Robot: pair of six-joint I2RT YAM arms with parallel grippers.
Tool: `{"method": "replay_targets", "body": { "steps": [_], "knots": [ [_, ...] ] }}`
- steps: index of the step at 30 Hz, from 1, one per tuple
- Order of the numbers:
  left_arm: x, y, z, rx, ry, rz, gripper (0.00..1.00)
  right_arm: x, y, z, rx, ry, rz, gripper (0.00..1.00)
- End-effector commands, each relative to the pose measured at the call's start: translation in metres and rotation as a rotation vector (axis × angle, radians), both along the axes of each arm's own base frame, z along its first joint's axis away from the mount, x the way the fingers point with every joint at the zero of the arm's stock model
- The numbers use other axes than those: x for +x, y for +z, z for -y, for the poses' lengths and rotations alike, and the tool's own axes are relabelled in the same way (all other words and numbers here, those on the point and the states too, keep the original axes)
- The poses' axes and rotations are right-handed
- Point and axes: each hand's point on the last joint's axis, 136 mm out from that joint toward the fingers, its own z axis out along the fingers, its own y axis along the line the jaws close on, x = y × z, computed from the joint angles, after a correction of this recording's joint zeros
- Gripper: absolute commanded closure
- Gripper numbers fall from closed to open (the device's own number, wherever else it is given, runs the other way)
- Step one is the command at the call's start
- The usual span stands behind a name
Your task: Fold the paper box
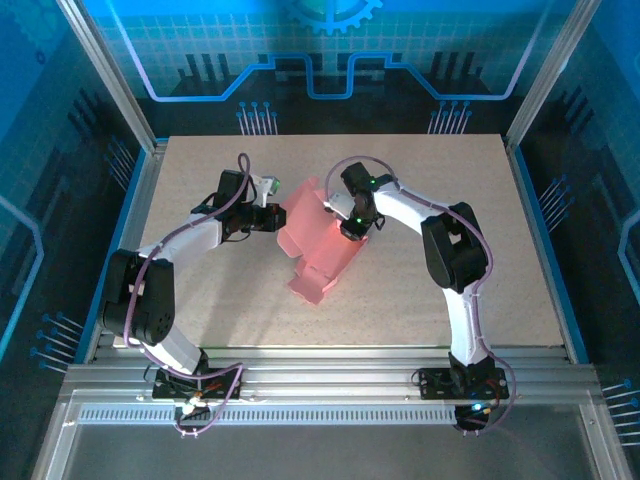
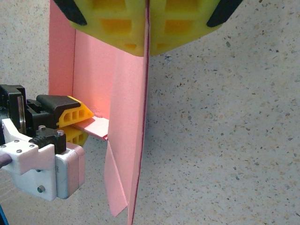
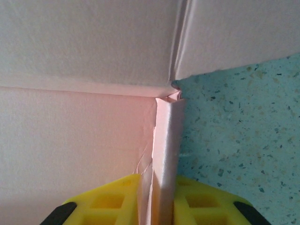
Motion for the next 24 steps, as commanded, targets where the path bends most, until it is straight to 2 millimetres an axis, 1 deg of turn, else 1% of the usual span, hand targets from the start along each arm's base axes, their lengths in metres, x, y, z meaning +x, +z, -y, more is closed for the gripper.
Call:
{"method": "replay_targets", "body": {
  "steps": [1, 4, 6, 8, 13, 18, 20, 21, 22, 24],
  "knots": [
    [-0.007, -0.011, 0.001, 0.019, -0.023, -0.031, 1.00, -0.022, -0.016, -0.011, 0.010, 0.071, -0.099, 0.86],
    [-0.007, -0.011, 0.001, 0.017, -0.023, -0.036, 1.00, -0.023, -0.020, -0.011, 0.002, 0.083, -0.105, 0.88],
    [-0.007, -0.011, 0.001, 0.019, -0.022, -0.035, 1.00, -0.023, -0.020, -0.011, -0.001, 0.087, -0.101, 0.95],
    [-0.007, -0.011, 0.001, 0.019, -0.022, -0.035, 1.00, -0.022, -0.020, -0.010, -0.009, 0.088, -0.085, 0.99],
    [-0.006, -0.007, 0.001, 0.013, -0.017, -0.024, 0.99, -0.021, -0.025, -0.003, -0.089, 0.092, -0.022, 0.99],
    [-0.005, -0.004, 0.001, 0.014, -0.012, -0.010, 0.93, -0.017, -0.041, 0.010, -0.221, 0.073, 0.021, 0.99],
    [-0.005, -0.003, 0.000, 0.012, -0.006, -0.004, 0.87, -0.014, -0.041, 0.011, -0.226, 0.052, 0.038, 0.99],
    [-0.005, -0.002, -0.001, 0.012, -0.001, 0.001, 0.82, -0.013, -0.038, 0.010, -0.211, 0.039, 0.046, 1.00],
    [-0.005, 0.000, -0.001, 0.011, 0.003, 0.008, 0.77, -0.011, -0.035, 0.010, -0.191, 0.022, 0.050, 1.00],
    [-0.004, 0.005, -0.002, 0.007, 0.017, 0.027, 0.62, -0.005, -0.026, 0.011, -0.160, -0.015, 0.071, 1.00]
  ]
}}
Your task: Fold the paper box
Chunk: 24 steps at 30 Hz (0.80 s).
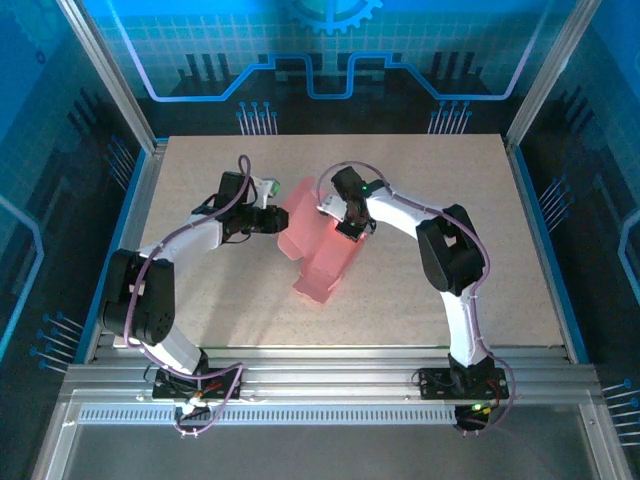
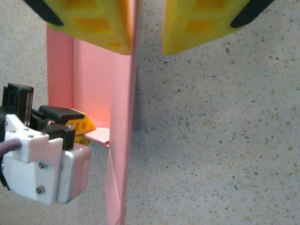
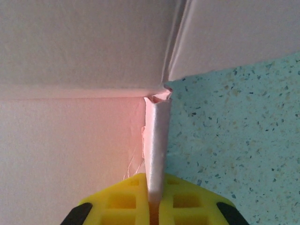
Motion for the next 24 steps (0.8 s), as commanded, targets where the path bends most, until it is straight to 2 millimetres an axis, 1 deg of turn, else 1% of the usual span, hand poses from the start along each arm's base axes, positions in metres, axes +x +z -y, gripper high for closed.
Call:
{"method": "replay_targets", "body": {
  "steps": [1, 2, 4, 5, 6, 8, 10, 11, 14, 16, 18, 20, 22, 24],
  "knots": [
    [0.000, 0.014, -0.001, -0.005, 0.009, 0.057, 0.54, -0.013, -0.020, 0.015, -0.033, -0.059, -0.048, 1.00],
    [0.000, 0.018, -0.002, -0.010, 0.015, 0.067, 0.46, -0.009, -0.017, 0.017, -0.024, -0.078, -0.034, 1.00],
    [0.001, 0.026, -0.002, -0.020, 0.027, 0.082, 0.34, -0.005, -0.010, 0.022, -0.002, -0.124, -0.020, 1.00],
    [0.002, 0.029, -0.002, -0.027, 0.038, 0.088, 0.26, -0.002, -0.008, 0.027, 0.004, -0.151, -0.013, 1.00],
    [0.002, 0.031, -0.002, -0.036, 0.048, 0.091, 0.20, -0.001, -0.006, 0.030, 0.009, -0.175, -0.011, 0.99],
    [0.002, 0.035, -0.002, -0.057, 0.072, 0.094, 0.11, 0.000, -0.003, 0.038, 0.005, -0.227, -0.006, 0.99],
    [0.001, 0.035, -0.004, -0.074, 0.106, 0.085, 0.04, -0.002, -0.002, 0.048, -0.037, -0.290, -0.014, 0.99],
    [0.000, 0.034, -0.006, -0.077, 0.129, 0.084, 0.01, -0.003, -0.001, 0.054, -0.058, -0.321, -0.010, 0.99],
    [-0.009, 0.024, -0.016, -0.064, 0.197, 0.075, 0.01, -0.005, 0.000, 0.073, -0.103, -0.419, 0.014, 1.00],
    [-0.015, 0.018, -0.032, -0.025, 0.276, 0.084, 0.01, -0.007, 0.002, 0.084, -0.108, -0.484, 0.025, 1.00],
    [-0.019, 0.013, -0.055, 0.027, 0.391, 0.083, 0.01, -0.010, 0.005, 0.094, -0.081, -0.546, 0.025, 1.00],
    [-0.019, 0.005, -0.069, 0.054, 0.465, 0.055, 0.01, -0.011, 0.007, 0.097, -0.043, -0.570, 0.024, 1.00],
    [-0.018, -0.006, -0.072, 0.071, 0.481, 0.011, 0.03, -0.014, 0.007, 0.097, -0.010, -0.579, 0.003, 1.00],
    [-0.015, -0.019, -0.067, 0.059, 0.473, -0.041, 0.13, -0.016, 0.007, 0.098, 0.005, -0.584, -0.004, 1.00]
  ]
}}
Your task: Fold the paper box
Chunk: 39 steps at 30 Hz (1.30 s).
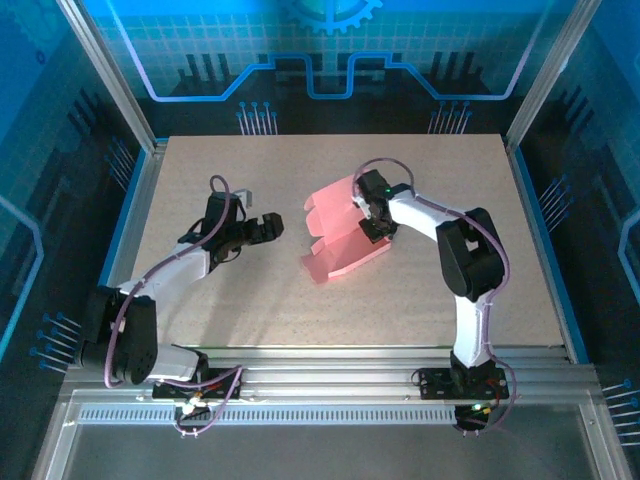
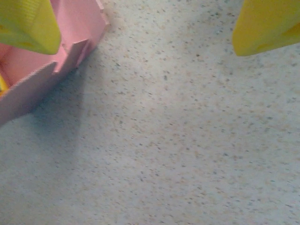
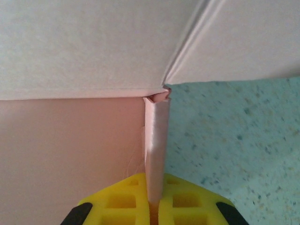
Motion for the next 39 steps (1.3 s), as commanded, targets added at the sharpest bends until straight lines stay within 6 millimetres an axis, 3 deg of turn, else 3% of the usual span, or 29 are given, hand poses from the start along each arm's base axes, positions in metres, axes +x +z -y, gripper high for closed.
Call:
{"method": "replay_targets", "body": {
  "steps": [1, 4, 7, 10, 17, 20, 24, 39],
  "knots": [
    [0.007, -0.020, -0.005, -0.020, 0.072, -0.091, 0.19, -0.007, 0.003, 0.010, 0.019, -0.058, -0.012, 1.00],
    [0.012, -0.036, 0.017, -0.097, 0.028, -0.181, 0.37, -0.010, 0.002, 0.011, 0.028, -0.078, -0.021, 1.00],
    [0.016, -0.048, 0.035, -0.065, -0.017, -0.239, 0.55, -0.011, 0.000, 0.010, 0.055, -0.111, -0.031, 1.00],
    [0.021, -0.053, 0.055, -0.049, -0.065, -0.254, 0.67, -0.012, 0.000, 0.006, 0.079, -0.122, -0.036, 1.00],
    [0.041, -0.059, 0.095, -0.166, -0.117, -0.275, 0.82, -0.016, 0.002, 0.000, 0.149, -0.148, -0.056, 1.00],
    [0.042, -0.062, 0.109, -0.244, -0.121, -0.301, 0.93, -0.018, 0.004, -0.003, 0.173, -0.154, -0.061, 1.00],
    [0.037, -0.069, 0.116, -0.299, -0.122, -0.338, 1.00, -0.019, 0.005, -0.004, 0.184, -0.161, -0.062, 1.00],
    [0.014, -0.083, 0.129, -0.451, -0.050, -0.410, 1.00, -0.016, 0.003, -0.006, 0.288, -0.323, -0.036, 1.00]
  ]
}}
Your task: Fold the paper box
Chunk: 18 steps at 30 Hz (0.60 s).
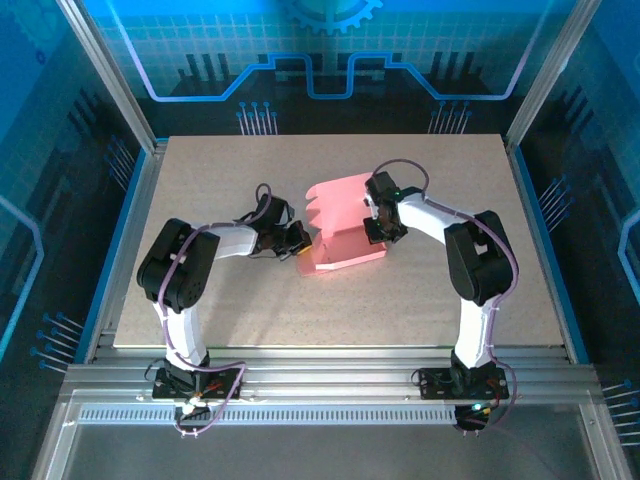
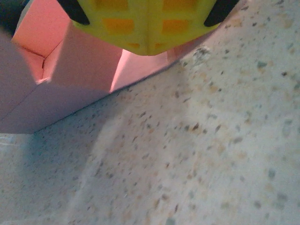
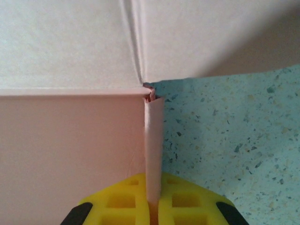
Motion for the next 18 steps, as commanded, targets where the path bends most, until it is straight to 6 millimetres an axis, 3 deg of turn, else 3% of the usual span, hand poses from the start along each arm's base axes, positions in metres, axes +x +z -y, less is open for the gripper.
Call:
{"method": "replay_targets", "body": {
  "steps": [1, 18],
  "knots": [
    [0.004, 0.012, 0.011, -0.076, 0.018, 0.017, 1.00, 0.000, 0.007, 0.000, 0.070, -0.079, 0.018, 1.00],
    [0.034, 0.016, 0.019, -0.139, 0.095, 0.074, 0.99, -0.015, 0.012, -0.032, 0.212, -0.034, 0.000, 1.00]
  ]
}}
